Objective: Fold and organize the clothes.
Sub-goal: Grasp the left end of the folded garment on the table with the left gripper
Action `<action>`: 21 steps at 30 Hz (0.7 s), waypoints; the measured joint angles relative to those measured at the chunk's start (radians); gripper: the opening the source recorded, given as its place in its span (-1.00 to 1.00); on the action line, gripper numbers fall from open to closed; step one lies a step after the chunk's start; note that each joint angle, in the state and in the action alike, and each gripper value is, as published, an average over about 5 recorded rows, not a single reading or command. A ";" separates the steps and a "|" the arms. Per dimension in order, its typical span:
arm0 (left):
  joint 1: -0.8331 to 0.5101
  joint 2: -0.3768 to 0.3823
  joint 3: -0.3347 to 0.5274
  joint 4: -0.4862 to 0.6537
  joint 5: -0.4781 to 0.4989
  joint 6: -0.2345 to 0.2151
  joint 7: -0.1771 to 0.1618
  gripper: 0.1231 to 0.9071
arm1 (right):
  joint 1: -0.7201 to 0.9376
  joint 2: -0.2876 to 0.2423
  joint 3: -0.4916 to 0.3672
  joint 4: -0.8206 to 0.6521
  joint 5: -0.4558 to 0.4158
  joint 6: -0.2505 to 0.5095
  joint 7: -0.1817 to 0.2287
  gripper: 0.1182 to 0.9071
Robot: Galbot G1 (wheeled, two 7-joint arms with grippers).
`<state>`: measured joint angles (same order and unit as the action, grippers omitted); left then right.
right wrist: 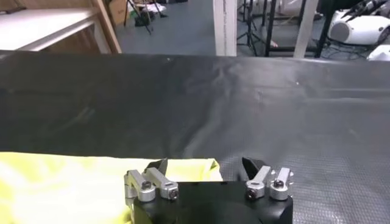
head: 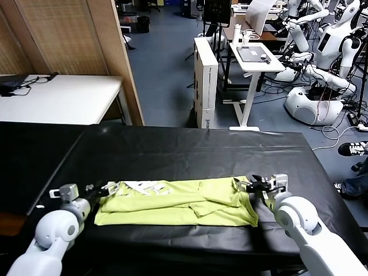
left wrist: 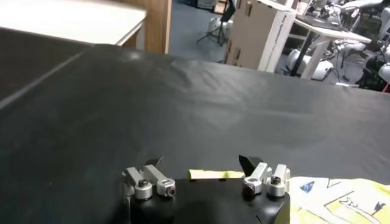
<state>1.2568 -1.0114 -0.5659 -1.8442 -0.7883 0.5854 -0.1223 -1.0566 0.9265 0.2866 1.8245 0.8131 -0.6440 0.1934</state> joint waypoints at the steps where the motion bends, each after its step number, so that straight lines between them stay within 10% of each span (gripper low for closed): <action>1: 0.001 -0.001 0.000 0.001 0.000 0.001 0.000 0.93 | 0.000 0.000 0.000 -0.002 -0.002 0.000 -0.002 0.86; 8: 0.011 -0.006 0.001 0.001 -0.004 0.002 0.001 0.57 | -0.005 0.002 -0.001 -0.006 -0.019 0.008 -0.018 0.09; 13: 0.008 -0.002 0.001 -0.001 0.003 -0.005 0.009 -0.17 | -0.015 0.010 0.001 -0.002 -0.033 0.029 -0.012 -0.72; 17: -0.001 0.004 0.001 0.006 0.013 -0.016 0.012 -0.77 | -0.024 0.020 0.003 0.006 -0.041 0.044 -0.001 -0.94; 21: -0.015 0.015 0.000 0.020 0.009 -0.022 0.012 -0.94 | -0.025 0.028 0.002 0.001 -0.033 0.050 -0.003 -0.94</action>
<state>1.2417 -0.9968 -0.5657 -1.8240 -0.7792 0.5632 -0.1100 -1.0812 0.9543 0.2888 1.8253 0.7804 -0.5935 0.1901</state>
